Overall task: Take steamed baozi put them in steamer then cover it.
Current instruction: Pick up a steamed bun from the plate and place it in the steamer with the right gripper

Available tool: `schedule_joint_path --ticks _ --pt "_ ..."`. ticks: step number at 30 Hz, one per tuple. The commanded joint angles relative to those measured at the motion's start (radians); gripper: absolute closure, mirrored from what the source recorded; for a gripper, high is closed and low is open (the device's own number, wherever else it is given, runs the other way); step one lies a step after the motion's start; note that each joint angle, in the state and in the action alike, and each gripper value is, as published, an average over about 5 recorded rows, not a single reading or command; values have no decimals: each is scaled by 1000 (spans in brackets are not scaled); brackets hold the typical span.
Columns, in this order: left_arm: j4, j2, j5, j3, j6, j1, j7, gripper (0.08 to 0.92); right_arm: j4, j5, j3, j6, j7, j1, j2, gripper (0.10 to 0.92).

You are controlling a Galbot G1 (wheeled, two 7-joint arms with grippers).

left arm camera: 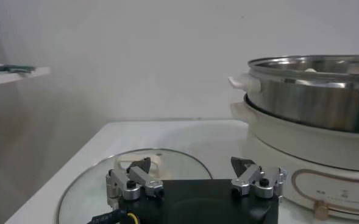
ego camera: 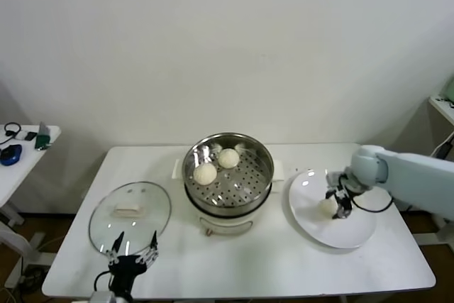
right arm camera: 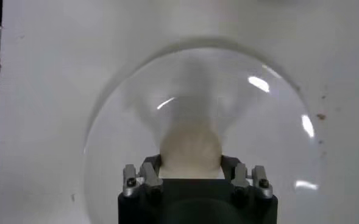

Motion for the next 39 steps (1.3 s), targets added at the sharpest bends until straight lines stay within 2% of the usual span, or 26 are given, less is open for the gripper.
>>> schedule_joint_path --ticks 1,8,13,18,25,39 --pt "-4 -2 6 2 2 0 0 177 -2 46 -178 343 -126 517 188 357" --pt "-6 -2 9 6 1 1 0 177 104 55 -97 504 -134 631 402 355" --pt "-9 0 2 -3 -1 3 -1 177 162 -1 -64 557 -119 559 540 355" --pt "-8 5 -9 -11 -4 8 -3 177 150 -90 -49 582 -88 414 647 355" --pt "-5 10 -14 -23 -9 12 -9 177 109 -177 -67 579 -60 274 705 355" --pt "-3 11 -16 -20 -16 20 -14 177 31 -259 -96 542 -1 148 702 355"
